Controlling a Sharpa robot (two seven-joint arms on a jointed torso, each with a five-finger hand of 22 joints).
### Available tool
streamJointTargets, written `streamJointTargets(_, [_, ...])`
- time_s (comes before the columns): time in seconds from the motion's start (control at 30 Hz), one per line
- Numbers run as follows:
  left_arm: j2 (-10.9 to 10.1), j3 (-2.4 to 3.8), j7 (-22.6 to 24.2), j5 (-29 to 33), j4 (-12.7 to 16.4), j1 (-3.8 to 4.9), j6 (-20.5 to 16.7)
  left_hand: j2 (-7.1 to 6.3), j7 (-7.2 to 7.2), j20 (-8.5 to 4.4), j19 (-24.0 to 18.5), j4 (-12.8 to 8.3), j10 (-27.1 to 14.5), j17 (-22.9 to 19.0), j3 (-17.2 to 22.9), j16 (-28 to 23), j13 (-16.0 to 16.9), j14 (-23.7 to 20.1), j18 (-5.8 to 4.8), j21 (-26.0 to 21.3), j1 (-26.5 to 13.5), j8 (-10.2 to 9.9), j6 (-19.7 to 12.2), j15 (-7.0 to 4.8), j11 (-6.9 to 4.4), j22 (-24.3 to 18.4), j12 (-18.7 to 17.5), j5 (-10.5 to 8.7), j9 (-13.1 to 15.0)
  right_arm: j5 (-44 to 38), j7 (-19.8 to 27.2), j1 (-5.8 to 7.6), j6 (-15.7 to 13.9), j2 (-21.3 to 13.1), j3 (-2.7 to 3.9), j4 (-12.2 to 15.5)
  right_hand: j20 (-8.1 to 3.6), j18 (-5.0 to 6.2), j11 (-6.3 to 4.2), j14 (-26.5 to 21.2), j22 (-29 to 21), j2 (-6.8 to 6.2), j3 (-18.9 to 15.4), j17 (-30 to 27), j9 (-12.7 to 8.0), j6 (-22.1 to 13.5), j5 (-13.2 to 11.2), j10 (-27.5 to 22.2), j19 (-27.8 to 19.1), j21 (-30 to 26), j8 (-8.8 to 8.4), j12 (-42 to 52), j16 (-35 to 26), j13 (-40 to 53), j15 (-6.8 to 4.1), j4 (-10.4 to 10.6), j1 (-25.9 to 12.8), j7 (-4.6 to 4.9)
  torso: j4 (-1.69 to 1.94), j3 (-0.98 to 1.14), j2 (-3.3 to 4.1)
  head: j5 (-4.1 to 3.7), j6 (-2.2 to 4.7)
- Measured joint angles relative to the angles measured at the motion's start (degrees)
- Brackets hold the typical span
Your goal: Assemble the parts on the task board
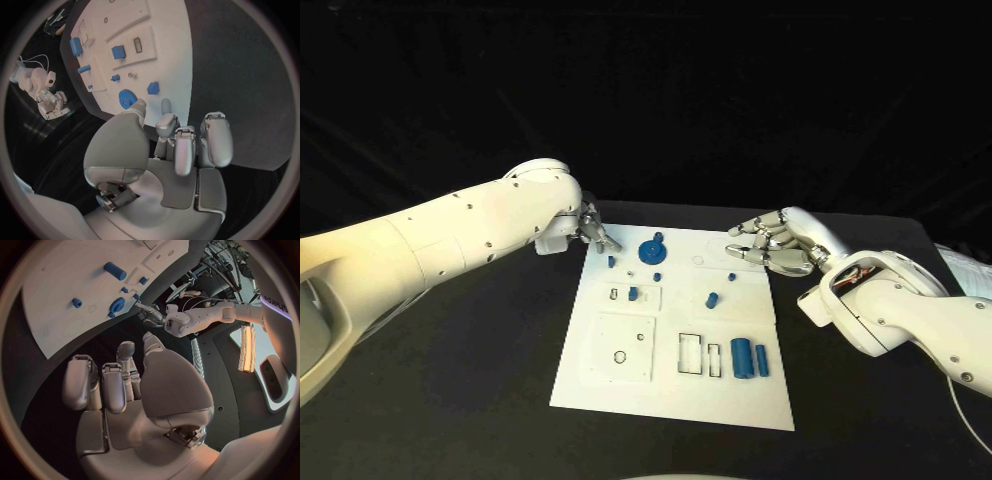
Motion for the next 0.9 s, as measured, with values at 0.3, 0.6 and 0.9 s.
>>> streamJointTargets(0.3, [0.4, -0.06, -0.05, 0.45, -0.57, -0.01, 0.59, 0.42, -0.3, -0.2, 0.2, -0.16, 0.39, 0.0, -0.16, 0.0, 0.54, 0.2, -0.01, 0.37, -0.43, 0.66, 0.71, -0.2, -0.39, 0.0, 0.63, 0.0, 0.47, 0.04, 0.01, 0.0, 0.07, 0.22, 0.0, -0.26, 0.0, 0.0, 0.0, 0.0, 0.0, 0.0, -0.07, 0.0, 0.0, 0.0, 0.21, 0.0, 0.0, 0.0, 0.0, 0.0, 0.0, 0.0, 0.0, -0.08, 0.0, 0.0, -0.01, 0.05, -0.02, 0.2, 0.01])
streamJointTargets(0.6, [0.68, -0.1, -0.24, 0.77, -1.03, -0.05, 1.7, 0.42, -0.51, -0.2, 0.2, -0.16, 0.6, 0.0, -0.16, 0.0, 0.66, -0.01, -0.01, 0.37, -0.42, 0.95, 0.91, -0.41, -0.6, -0.01, 0.63, 0.0, 0.69, 0.1, 0.01, -0.01, 0.13, 0.38, 0.0, -0.42, 0.0, 0.0, 0.0, 0.0, 0.0, 0.0, -0.07, -0.01, 0.0, 0.0, 0.21, 0.01, 0.0, 0.0, 0.0, 0.0, 0.0, 0.0, 0.0, -0.08, 0.0, 0.0, 0.04, 0.07, -0.01, 0.2, -0.06])
streamJointTargets(0.9, [1.17, -0.41, -0.17, 0.9, -1.25, -0.28, 2.4, 0.73, -0.51, -0.2, 0.2, -0.33, 0.6, 0.04, 0.01, 0.0, 0.66, 0.19, -0.01, 0.37, -0.11, 0.94, 0.91, -0.61, -0.6, -0.01, 0.86, 0.0, 0.95, 0.14, 0.01, -0.02, 0.16, 0.57, 0.0, -0.59, 0.0, 0.0, 0.0, 0.0, 0.0, 0.0, -0.07, -0.01, 0.0, 0.0, 0.21, 0.01, 0.0, 0.0, 0.0, 0.0, 0.0, 0.01, 0.0, -0.08, 0.0, 0.0, -0.04, 0.05, 0.0, 0.48, -0.1])
